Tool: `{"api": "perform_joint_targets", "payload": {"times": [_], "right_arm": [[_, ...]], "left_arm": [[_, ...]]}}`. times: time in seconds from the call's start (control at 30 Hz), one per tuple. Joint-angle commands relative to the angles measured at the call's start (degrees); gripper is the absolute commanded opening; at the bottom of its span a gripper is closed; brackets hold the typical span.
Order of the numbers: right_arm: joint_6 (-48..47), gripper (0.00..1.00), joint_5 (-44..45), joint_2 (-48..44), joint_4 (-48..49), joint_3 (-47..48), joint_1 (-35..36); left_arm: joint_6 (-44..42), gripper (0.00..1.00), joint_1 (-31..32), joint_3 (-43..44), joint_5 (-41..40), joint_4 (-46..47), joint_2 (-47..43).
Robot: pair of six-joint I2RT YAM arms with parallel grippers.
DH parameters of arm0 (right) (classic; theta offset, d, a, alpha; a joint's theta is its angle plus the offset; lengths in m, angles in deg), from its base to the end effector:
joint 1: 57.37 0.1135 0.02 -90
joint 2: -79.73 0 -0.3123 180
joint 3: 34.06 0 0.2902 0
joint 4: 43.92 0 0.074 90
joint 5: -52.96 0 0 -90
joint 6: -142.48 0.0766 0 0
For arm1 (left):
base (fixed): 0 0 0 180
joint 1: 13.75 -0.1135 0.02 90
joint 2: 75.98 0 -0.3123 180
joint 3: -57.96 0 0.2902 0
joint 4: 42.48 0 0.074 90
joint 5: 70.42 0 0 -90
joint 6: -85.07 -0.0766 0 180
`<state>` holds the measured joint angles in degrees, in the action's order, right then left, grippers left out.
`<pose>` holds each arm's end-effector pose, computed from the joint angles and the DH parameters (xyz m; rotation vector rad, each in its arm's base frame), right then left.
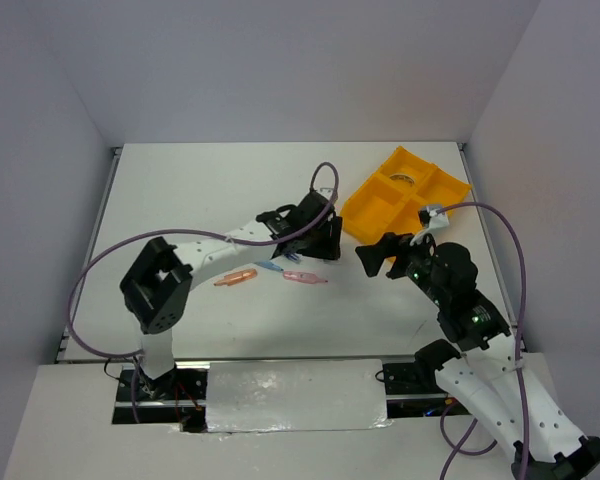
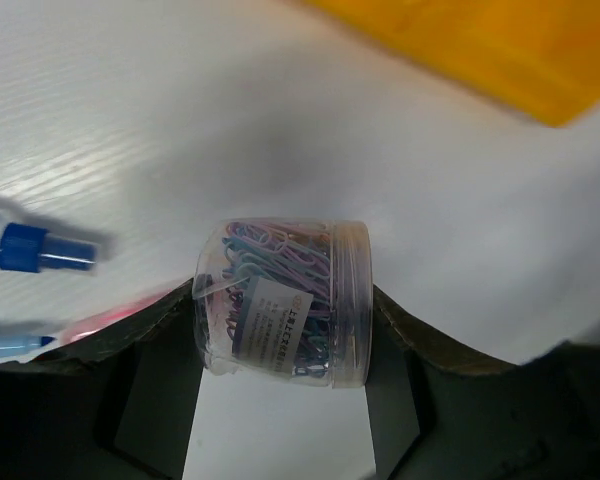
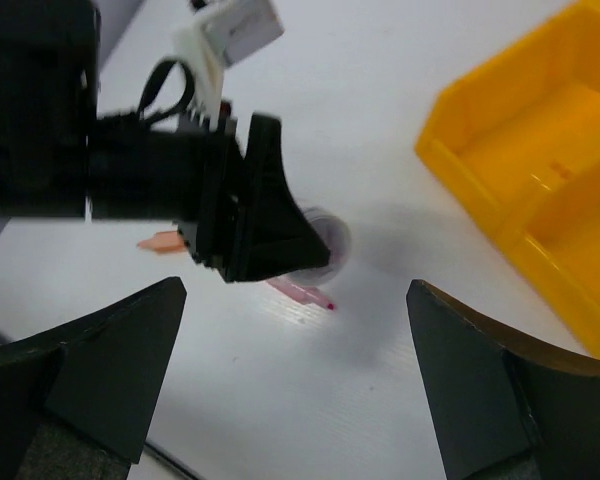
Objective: Sort the stationery into containers
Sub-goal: Pick up the stationery from the center of the board, then place the stationery in the storage box.
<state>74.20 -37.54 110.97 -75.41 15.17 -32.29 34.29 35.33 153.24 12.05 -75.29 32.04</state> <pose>0.1586 0.0750 0.3299 -0.0605 1.8448 0.5853 0.3381 -0.3748 0.2394 0.1441 2.4326 -0.5783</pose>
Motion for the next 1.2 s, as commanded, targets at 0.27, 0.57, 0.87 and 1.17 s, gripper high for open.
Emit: {"api": "perform_joint_targets", "payload": {"times": [0.27, 0.57, 0.87, 1.17], "right_arm": [[-12.3, 1.0, -18.7, -3.6, 12.9, -2.5, 0.1], [-14.9, 1.0, -16.9, 1.4, 13.1, -1.5, 1.1], [-18.0, 1.0, -10.0, 7.5, 16.0, -2.5, 8.7], [-20.2, 0.99, -6.3, 11.4, 17.4, -2.0, 11.8]], "left_arm": [[11.6, 0.0, -7.2, -10.6, 38.4, 25.6, -14.9], [18.8, 0.0, -8.2, -15.1, 48.7, 32.1, -14.5], [17.6, 0.0, -9.7, -15.9, 44.3, 26.7, -15.0], [19.1, 0.0, -10.2, -16.5, 44.6, 27.7, -15.2]]}}
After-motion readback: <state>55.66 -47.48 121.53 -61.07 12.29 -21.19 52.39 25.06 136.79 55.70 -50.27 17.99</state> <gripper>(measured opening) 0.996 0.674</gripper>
